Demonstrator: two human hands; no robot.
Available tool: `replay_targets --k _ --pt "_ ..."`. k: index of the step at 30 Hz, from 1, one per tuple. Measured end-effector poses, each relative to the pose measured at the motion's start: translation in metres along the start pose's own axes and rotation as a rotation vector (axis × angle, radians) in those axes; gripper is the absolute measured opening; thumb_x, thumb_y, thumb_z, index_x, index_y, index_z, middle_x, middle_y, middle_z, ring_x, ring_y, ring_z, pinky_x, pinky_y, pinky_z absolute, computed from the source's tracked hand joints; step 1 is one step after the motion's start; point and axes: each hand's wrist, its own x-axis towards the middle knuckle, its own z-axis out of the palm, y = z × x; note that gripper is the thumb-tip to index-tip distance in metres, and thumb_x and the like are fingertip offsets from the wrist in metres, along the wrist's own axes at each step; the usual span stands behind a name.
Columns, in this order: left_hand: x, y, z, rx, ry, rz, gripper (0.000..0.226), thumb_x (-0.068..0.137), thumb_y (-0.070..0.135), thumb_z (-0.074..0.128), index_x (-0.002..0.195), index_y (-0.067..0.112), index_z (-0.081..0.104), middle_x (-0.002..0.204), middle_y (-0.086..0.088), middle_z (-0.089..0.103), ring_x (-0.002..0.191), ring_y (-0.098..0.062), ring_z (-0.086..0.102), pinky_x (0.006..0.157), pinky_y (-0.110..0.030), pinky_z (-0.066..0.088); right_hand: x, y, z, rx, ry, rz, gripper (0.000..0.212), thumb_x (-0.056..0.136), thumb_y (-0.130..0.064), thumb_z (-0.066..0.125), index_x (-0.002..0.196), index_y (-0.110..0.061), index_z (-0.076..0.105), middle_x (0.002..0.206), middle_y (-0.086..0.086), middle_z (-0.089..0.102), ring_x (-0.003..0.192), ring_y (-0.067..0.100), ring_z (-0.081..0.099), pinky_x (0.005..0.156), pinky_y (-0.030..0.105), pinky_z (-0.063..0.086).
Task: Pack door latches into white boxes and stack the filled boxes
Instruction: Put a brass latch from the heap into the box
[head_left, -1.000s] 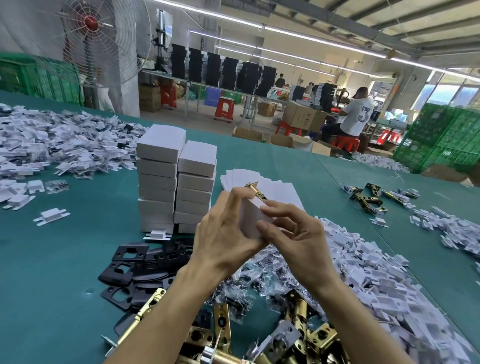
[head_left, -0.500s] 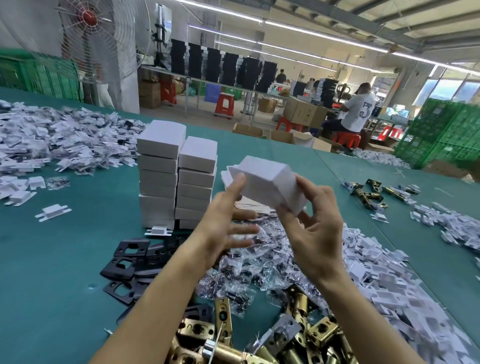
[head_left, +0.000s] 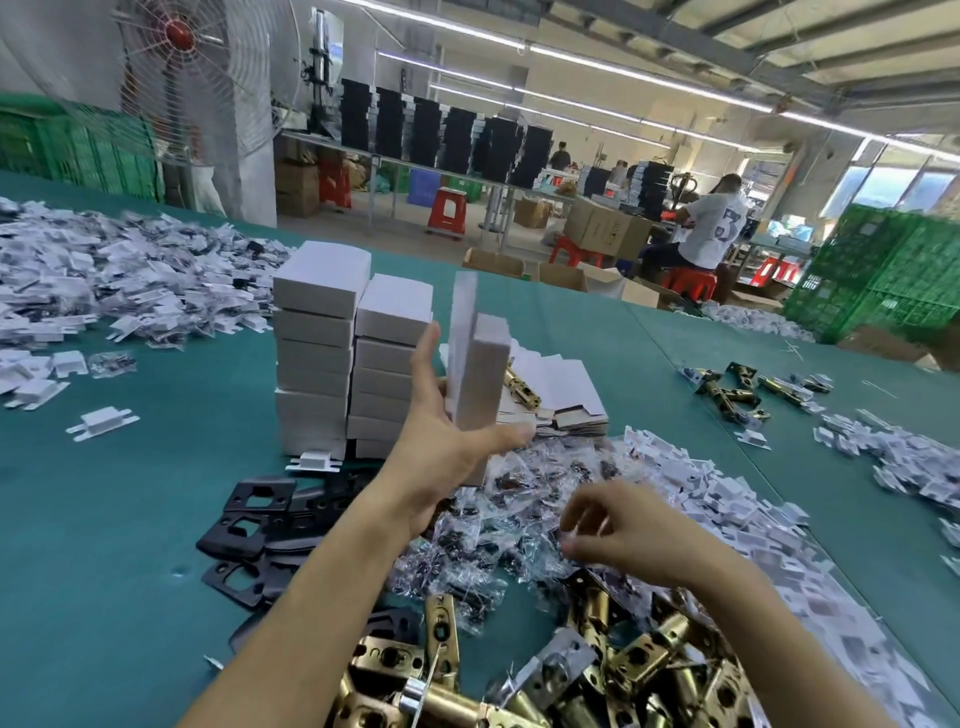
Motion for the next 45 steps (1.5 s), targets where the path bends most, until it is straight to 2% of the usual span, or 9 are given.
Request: replay_targets --k 7,11,16,22,25,28,36,41,45 --pt "-0.001 -0.007 0.003 0.083 -0.017 -0.011 0.082 0.05 0.054 0.09 0.119 0.049 0.045 0.106 0.018 0.066 0.09 -0.001 0.068 0.069 -0.022 0.056 0.0 0.0 0.011 -0.18 -0.109 0.098 0.008 0.086 -0.028 0.074 0.092 -0.023 0.073 0.091 -0.011 0.07 0.083 0.001 0.064 0.08 0.025 0.056" --pt "-0.001 -0.005 0.002 0.123 0.019 0.032 0.064 0.057 0.052 0.088 0.108 0.048 0.05 0.09 0.032 0.064 0.08 0.005 0.067 0.058 -0.011 0.052 -0.004 0.002 0.006 -0.208 -0.033 0.095 0.009 0.086 -0.029 0.075 0.079 -0.025 0.07 0.076 -0.015 0.067 0.072 -0.005 0.062 0.065 0.014 0.048" --pt "0.003 -0.01 0.002 0.137 0.098 0.046 0.051 0.07 0.04 0.083 0.109 0.049 0.05 0.112 0.005 0.064 0.091 -0.009 0.066 0.071 -0.026 0.056 -0.001 0.008 -0.013 0.017 0.263 0.119 0.018 0.092 -0.023 0.069 0.075 -0.021 0.064 0.071 -0.006 0.068 0.06 0.001 0.066 0.054 0.015 0.049" --pt "-0.002 -0.011 0.001 0.223 0.113 0.082 0.097 0.05 0.07 0.071 0.135 0.044 0.031 0.115 0.007 0.057 0.099 -0.017 0.065 0.078 -0.042 0.061 0.02 0.009 0.008 0.147 0.421 0.281 0.02 0.095 -0.011 0.063 0.075 -0.012 0.06 0.061 0.0 0.065 0.041 0.0 0.058 0.039 0.012 0.042" --pt "-0.001 -0.012 -0.001 0.247 0.129 0.018 0.115 0.042 0.07 0.08 0.138 0.043 0.024 0.115 0.006 0.054 0.099 -0.017 0.065 0.081 -0.044 0.061 0.025 -0.003 0.016 -0.12 0.437 0.261 0.008 0.094 -0.018 0.062 0.102 -0.017 0.062 0.095 0.002 0.067 0.077 0.01 0.066 0.066 0.019 0.055" --pt "0.001 -0.014 -0.003 0.215 0.12 0.013 0.097 0.042 0.065 0.083 0.125 0.046 0.036 0.115 0.004 0.057 0.099 -0.016 0.067 0.08 -0.042 0.062 0.031 -0.009 0.023 -0.478 0.351 0.015 0.038 0.093 -0.024 0.063 0.13 -0.034 0.057 0.129 -0.005 0.056 0.117 0.018 0.05 0.101 0.035 0.043" --pt "0.003 -0.019 -0.001 0.086 -0.021 -0.041 0.053 0.056 0.046 0.069 0.104 0.025 0.067 0.105 -0.014 0.066 0.085 -0.026 0.065 0.067 -0.043 0.063 0.04 -0.012 0.048 -0.645 0.332 -0.072 0.032 0.097 -0.023 0.053 0.126 -0.035 0.052 0.113 -0.007 0.058 0.105 0.018 0.05 0.092 0.037 0.026" --pt "0.006 -0.024 -0.006 0.061 -0.008 -0.085 0.038 0.066 0.028 0.072 0.103 0.02 0.065 0.095 -0.007 0.066 0.072 -0.02 0.067 0.058 -0.044 0.061 0.039 -0.008 0.033 -0.388 0.487 -0.033 0.047 0.091 -0.033 0.066 0.133 -0.043 0.047 0.107 -0.009 0.063 0.09 0.01 0.053 0.085 0.029 0.02" --pt "0.008 -0.027 -0.008 0.085 0.016 -0.116 0.038 0.066 0.024 0.075 0.102 0.022 0.064 0.099 -0.01 0.063 0.074 -0.024 0.065 0.058 -0.044 0.061 0.031 -0.021 -0.007 0.28 0.745 -0.1 0.066 0.089 -0.012 0.07 0.145 -0.034 0.043 0.102 0.004 0.07 0.068 0.009 0.07 0.069 0.028 0.06"
